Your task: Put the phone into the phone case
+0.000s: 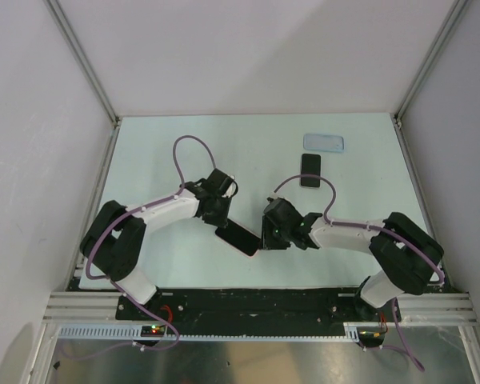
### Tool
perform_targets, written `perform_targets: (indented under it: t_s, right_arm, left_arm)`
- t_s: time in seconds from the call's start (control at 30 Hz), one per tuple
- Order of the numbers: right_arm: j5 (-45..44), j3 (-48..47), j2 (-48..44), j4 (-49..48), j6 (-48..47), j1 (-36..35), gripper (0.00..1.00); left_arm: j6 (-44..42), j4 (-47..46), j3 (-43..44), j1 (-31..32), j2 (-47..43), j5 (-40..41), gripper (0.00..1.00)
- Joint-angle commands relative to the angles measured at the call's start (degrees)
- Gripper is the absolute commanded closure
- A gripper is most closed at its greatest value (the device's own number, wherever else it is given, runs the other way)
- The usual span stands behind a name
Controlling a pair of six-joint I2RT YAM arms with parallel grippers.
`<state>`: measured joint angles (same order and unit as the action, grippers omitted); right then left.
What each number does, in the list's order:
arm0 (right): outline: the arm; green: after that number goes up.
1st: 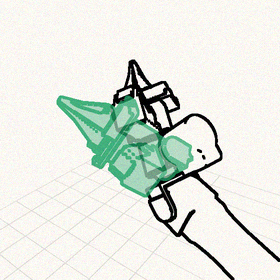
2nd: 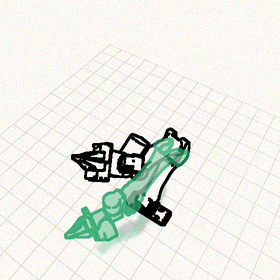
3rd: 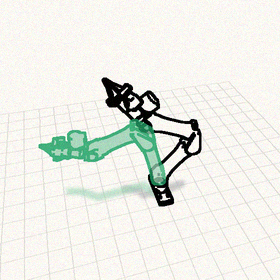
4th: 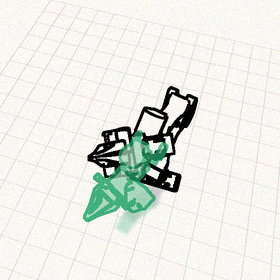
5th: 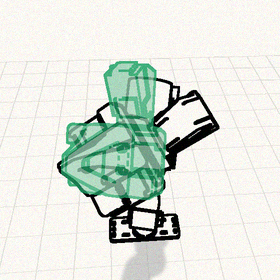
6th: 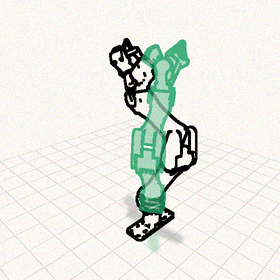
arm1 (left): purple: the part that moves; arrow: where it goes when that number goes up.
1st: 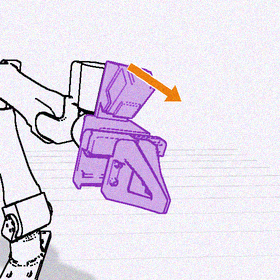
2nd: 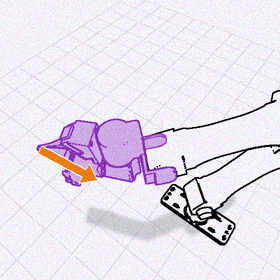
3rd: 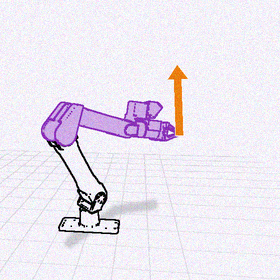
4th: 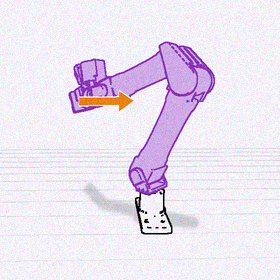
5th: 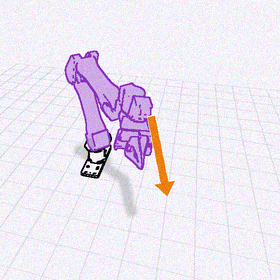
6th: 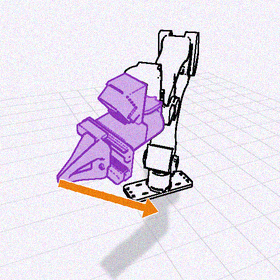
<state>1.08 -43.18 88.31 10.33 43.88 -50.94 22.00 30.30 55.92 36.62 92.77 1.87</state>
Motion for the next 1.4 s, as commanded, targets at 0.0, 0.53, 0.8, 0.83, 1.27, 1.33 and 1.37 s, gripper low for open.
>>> perform_targets:
  t_s: [0.0,0.53,0.8,0.83,1.27,1.33,1.37]
  right_arm:
    - [1.7,-0.1,1.7,-4.2,1.4,1.6,0.68]
    - [0.7,-7.8,9.3,-2.1,-2.0,6.6,0.77]
    - [1.2,-11.2,11.1,-0.2,-3.8,8.6,0.77]
    - [1.4,-11.4,11.1,-0.1,-3.8,8.6,0.77]
    - [2.8,-17.2,14.3,0.3,-5.3,9.3,0.75]
    - [3.0,-19.0,15.4,0.7,-5.8,9.3,0.75]
    - [3.0,-19.6,15.7,0.7,-6.0,9.4,0.75]
  left_arm:
    - [1.5,-3.3,-1.1,1.0,-0.1,-3.5,0.73]
    - [8.2,-6.0,-5.4,2.8,-3.1,-2.5,0.78]
    - [10.2,-5.9,-5.5,1.8,-6.5,2.3,0.61]
    - [10.0,-5.9,-5.3,1.2,-6.9,2.3,0.60]
    - [9.9,-5.9,-8.6,-0.8,-10.4,3.9,0.48]
    - [10.5,-5.7,-9.3,-1.3,-11.7,5.1,0.48]
    - [10.8,-5.7,-9.7,-1.5,-12.1,5.6,0.47]
